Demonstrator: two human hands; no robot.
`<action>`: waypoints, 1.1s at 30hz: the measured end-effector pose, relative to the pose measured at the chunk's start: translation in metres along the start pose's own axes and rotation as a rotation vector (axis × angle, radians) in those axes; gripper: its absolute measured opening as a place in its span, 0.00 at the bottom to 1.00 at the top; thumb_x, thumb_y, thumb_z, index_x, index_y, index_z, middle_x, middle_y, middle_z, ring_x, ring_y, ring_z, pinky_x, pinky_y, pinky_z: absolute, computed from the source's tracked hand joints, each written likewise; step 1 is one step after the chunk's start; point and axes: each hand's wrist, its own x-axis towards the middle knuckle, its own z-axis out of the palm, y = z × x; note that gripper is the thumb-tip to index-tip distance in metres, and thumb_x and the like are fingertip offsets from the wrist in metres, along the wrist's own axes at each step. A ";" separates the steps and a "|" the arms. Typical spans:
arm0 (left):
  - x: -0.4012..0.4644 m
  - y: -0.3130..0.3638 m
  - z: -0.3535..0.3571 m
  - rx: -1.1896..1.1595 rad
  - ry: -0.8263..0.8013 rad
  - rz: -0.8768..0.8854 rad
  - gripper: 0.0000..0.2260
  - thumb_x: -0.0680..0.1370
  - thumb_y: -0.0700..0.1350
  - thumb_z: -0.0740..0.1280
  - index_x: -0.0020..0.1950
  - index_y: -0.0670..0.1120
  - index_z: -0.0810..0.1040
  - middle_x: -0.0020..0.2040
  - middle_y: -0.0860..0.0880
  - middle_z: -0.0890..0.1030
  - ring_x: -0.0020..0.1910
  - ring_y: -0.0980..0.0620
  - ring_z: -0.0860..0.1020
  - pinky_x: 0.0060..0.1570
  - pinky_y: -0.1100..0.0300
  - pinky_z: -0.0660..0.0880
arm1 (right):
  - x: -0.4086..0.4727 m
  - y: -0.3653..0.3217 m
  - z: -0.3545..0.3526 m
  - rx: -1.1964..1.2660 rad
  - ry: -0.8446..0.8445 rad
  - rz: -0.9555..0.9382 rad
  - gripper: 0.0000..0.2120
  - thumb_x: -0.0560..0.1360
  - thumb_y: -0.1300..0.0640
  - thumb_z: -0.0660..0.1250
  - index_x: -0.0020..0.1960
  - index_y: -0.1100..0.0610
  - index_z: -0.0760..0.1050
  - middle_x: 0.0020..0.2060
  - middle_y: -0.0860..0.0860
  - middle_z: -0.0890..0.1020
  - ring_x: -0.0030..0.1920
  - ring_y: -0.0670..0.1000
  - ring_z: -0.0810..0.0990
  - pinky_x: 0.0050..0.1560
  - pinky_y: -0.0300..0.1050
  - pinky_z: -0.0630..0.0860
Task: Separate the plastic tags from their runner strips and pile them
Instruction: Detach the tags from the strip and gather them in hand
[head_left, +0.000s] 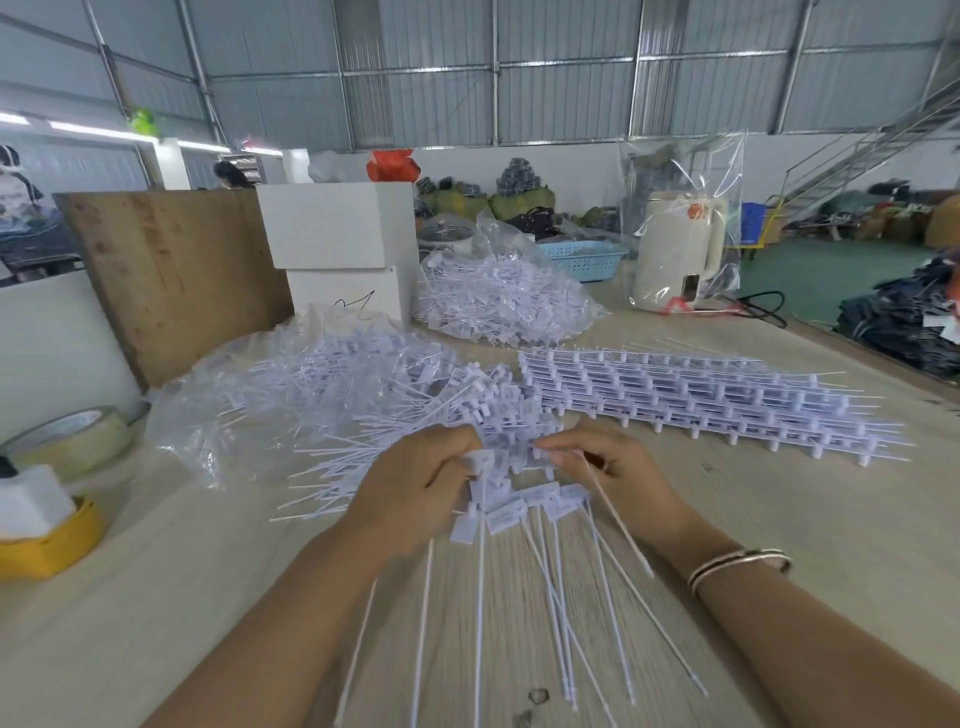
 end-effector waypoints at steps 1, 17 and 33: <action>-0.001 -0.001 0.005 0.124 -0.039 -0.008 0.07 0.73 0.45 0.54 0.38 0.57 0.66 0.35 0.54 0.69 0.36 0.50 0.70 0.38 0.55 0.66 | 0.001 0.001 0.001 0.000 -0.010 0.000 0.09 0.73 0.59 0.68 0.51 0.47 0.79 0.41 0.55 0.79 0.42 0.52 0.75 0.42 0.39 0.70; 0.001 -0.010 0.036 0.085 -0.043 -0.057 0.23 0.78 0.44 0.60 0.63 0.65 0.55 0.56 0.58 0.71 0.47 0.58 0.75 0.48 0.57 0.72 | -0.004 -0.008 0.004 -0.238 -0.079 -0.295 0.18 0.71 0.60 0.69 0.60 0.52 0.74 0.51 0.44 0.76 0.51 0.43 0.74 0.52 0.42 0.70; 0.001 -0.010 0.029 0.267 -0.018 -0.139 0.16 0.80 0.54 0.55 0.36 0.49 0.70 0.34 0.50 0.77 0.34 0.50 0.75 0.37 0.54 0.72 | -0.001 -0.006 0.005 -0.469 0.173 -0.507 0.12 0.73 0.53 0.68 0.52 0.59 0.82 0.39 0.53 0.80 0.36 0.54 0.78 0.37 0.46 0.74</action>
